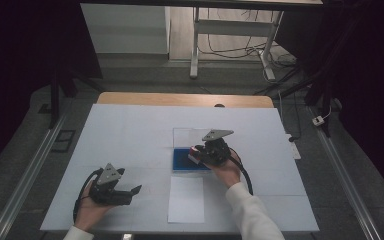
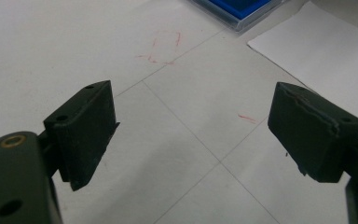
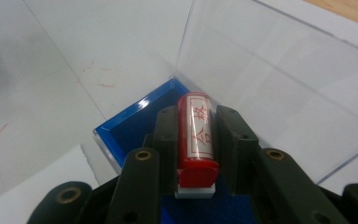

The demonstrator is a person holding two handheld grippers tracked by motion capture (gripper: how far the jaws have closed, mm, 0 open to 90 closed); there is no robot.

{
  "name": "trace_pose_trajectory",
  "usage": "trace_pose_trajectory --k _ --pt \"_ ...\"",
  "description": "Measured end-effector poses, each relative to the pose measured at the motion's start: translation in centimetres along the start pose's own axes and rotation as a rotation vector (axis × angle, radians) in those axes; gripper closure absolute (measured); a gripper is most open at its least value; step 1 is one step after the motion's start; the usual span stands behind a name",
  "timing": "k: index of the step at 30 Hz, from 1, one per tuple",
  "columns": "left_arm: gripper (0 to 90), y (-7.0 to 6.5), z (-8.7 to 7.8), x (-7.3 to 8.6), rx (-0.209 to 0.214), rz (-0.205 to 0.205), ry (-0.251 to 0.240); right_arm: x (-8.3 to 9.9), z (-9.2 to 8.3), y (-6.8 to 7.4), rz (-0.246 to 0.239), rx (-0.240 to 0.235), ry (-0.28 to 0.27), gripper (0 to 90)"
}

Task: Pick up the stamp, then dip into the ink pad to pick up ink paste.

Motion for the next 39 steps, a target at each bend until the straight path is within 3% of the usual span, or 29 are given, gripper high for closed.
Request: trace_pose_trajectory --k 14,27,33,39 --pt "15.6 0.6 -0.8 0.3 0.005 -0.022 -0.017 -0.8 -2.3 -0.5 -0.031 0.017 -0.008 70.0" --pt "16.1 0.8 -1.1 0.4 -0.003 -0.048 -0.027 -2.7 -4.1 0.1 -0.066 0.012 -0.028 70.0" --pt "16.3 0.8 -1.1 0.6 -0.001 -0.054 -0.023 -2.8 -4.1 0.1 -0.074 -0.002 -0.015 70.0" --pt "16.4 0.9 -1.2 0.7 -0.001 -0.057 -0.024 -2.6 -2.8 0.4 -0.096 -0.021 0.036 69.9"
Point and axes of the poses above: each handheld gripper's, and its own axes: z roughly forward along the jaws, x roughly out of its underside, y roughly to its left, the point moved 7 cm from there along z, roughly forward along the jaws, and after that the axes turned 12 degrees about -z, right-handed, at the moved point
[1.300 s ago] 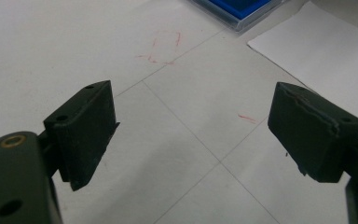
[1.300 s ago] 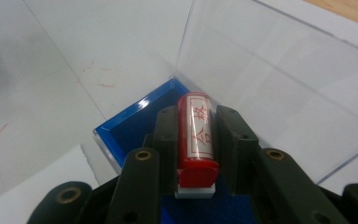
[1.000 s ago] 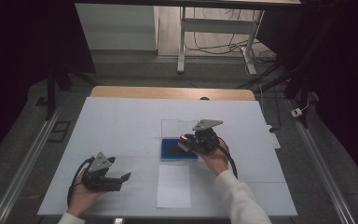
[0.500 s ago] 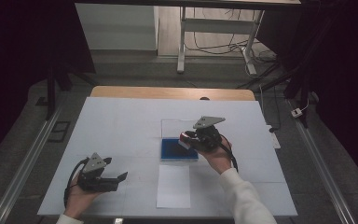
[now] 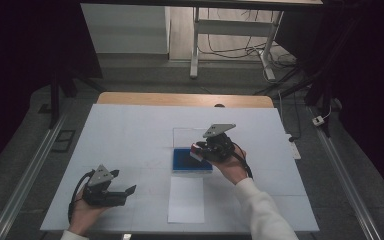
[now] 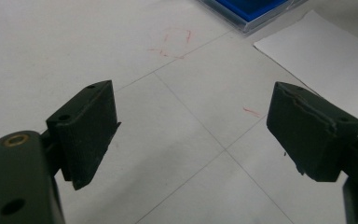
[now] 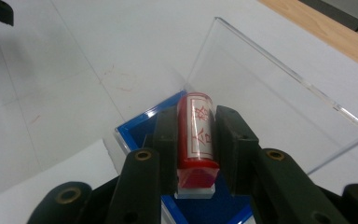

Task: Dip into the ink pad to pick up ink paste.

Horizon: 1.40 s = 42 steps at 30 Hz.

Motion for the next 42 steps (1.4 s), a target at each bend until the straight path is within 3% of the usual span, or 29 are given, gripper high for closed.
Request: trace_pose_trajectory --k 17,24,36,42 --pt "16.5 0.1 0.0 0.1 -0.005 0.001 0.008 1.2 2.3 -0.4 0.009 -0.006 0.068 69.9" --pt "16.5 0.2 0.0 0.2 -0.007 -0.004 0.01 1.8 3.3 -0.3 0.037 -0.016 0.066 69.9" --pt "16.5 0.2 -0.1 0.3 -0.003 -0.004 0.014 1.9 4.1 -0.4 0.036 -0.008 0.042 69.9" --pt "16.5 0.2 -0.1 0.4 -0.008 0.004 0.016 2.0 4.1 -0.3 0.007 -0.01 0.059 69.9"
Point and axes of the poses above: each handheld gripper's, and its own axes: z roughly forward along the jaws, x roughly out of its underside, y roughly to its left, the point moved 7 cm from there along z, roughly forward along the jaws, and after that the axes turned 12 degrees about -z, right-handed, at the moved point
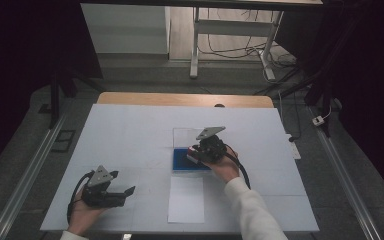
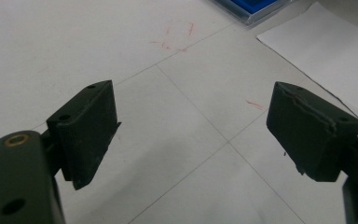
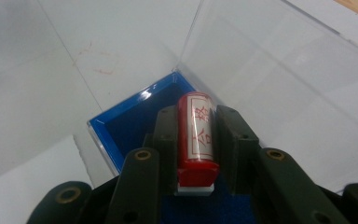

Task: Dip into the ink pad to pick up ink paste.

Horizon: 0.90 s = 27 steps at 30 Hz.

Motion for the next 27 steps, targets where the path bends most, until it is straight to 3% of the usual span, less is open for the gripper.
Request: trace_pose_trajectory --k 8,27 --pt "16.6 0.17 -0.11 0.04 -0.004 -0.004 -0.001 -0.18 0.07 -0.02 -0.008 -0.013 0.055 69.9" --pt "15.5 0.43 -0.07 0.01 -0.015 -0.015 0.0 -0.02 0.46 0.01 0.01 -0.027 0.104 70.4"
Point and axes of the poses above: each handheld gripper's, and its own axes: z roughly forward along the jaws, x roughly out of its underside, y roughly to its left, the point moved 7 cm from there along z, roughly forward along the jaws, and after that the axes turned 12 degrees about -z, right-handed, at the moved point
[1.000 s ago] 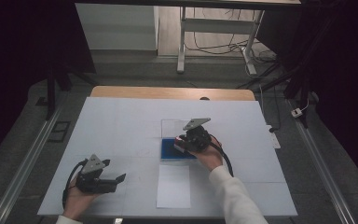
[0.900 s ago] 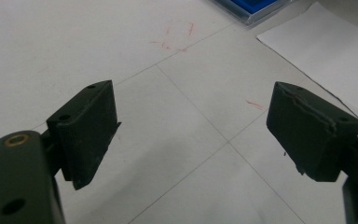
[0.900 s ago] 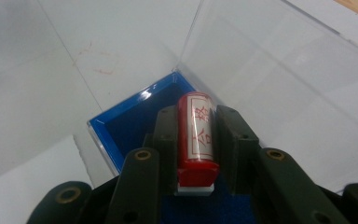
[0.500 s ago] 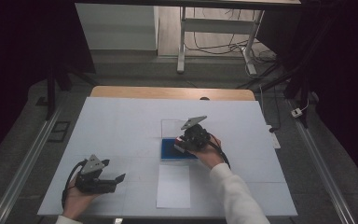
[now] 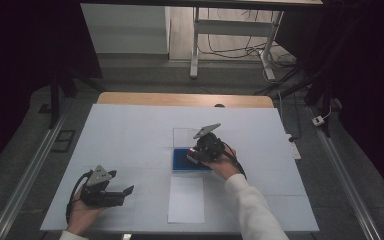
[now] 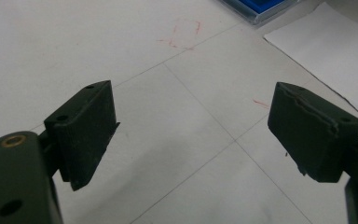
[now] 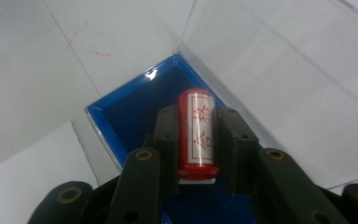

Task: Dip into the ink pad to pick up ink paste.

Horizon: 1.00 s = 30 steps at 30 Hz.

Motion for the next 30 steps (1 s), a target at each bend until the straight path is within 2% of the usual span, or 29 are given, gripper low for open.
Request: trace_pose_trajectory --k 3,8,30 --pt "15.6 -0.09 0.05 0.04 0.003 0.004 0.004 -0.01 0.07 0.16 -0.02 0.02 0.013 70.5" --pt "15.6 -0.15 0.04 0.03 0.003 0.005 0.002 -0.02 0.14 0.25 -0.027 0.023 0.022 70.5" --pt "15.6 -0.14 0.09 0.04 0.004 0.005 0.005 0.18 0.25 0.24 -0.007 0.017 0.005 70.4"
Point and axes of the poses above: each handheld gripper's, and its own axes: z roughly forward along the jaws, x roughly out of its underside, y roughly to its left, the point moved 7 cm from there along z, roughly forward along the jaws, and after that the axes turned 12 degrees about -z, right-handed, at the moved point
